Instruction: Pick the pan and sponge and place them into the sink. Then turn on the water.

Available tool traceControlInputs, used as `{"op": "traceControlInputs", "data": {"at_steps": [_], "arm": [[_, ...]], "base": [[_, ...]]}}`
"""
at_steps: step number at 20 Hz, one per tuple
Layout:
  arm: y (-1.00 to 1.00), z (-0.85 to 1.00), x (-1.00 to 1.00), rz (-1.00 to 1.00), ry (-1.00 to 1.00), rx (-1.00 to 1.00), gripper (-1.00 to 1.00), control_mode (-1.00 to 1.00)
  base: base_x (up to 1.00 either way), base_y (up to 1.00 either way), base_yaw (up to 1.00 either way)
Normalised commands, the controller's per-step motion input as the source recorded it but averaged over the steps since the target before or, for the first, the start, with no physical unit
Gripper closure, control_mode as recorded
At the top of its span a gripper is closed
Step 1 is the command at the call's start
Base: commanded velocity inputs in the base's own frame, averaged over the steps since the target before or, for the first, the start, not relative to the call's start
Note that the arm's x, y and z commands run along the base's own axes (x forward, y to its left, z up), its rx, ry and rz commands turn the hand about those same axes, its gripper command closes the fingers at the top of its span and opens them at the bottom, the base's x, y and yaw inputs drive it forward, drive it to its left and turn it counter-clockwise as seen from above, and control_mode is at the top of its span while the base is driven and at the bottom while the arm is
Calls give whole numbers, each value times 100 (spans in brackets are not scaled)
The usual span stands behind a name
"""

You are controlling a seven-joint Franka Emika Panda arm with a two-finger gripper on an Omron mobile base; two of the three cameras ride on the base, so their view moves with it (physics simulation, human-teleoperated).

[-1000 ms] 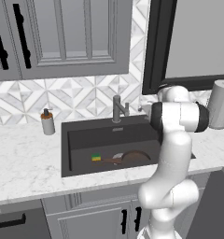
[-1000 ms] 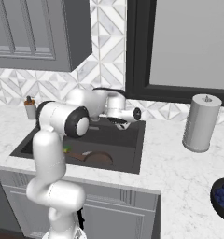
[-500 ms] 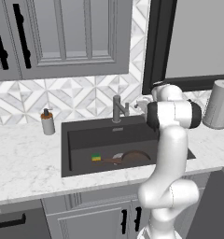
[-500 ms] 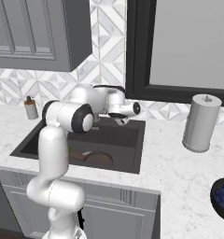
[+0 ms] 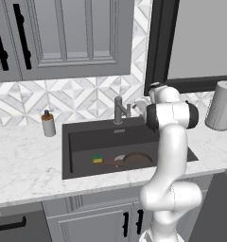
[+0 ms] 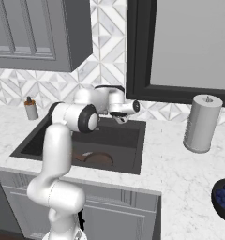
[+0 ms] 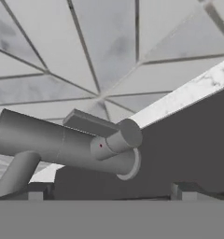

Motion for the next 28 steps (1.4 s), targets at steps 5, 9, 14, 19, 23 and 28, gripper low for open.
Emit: {"op": "traceControlInputs", "data": {"at_steps": [5, 9, 14, 19, 23, 28], "arm": [[22, -12, 7, 0, 0, 0, -100, -100], [9, 0, 24, 0, 0, 0, -100, -100], [3, 0, 20, 0, 0, 0, -100, -100], [6, -1, 15, 0, 0, 0, -100, -100], [8, 0, 12, 0, 0, 0, -100, -100], [5, -7, 20, 0, 0, 0, -100, -100]], "base": [[0, 0, 0], [0, 0, 0], [0, 0, 0], [0, 0, 0], [0, 0, 0], [0, 0, 0]]}}
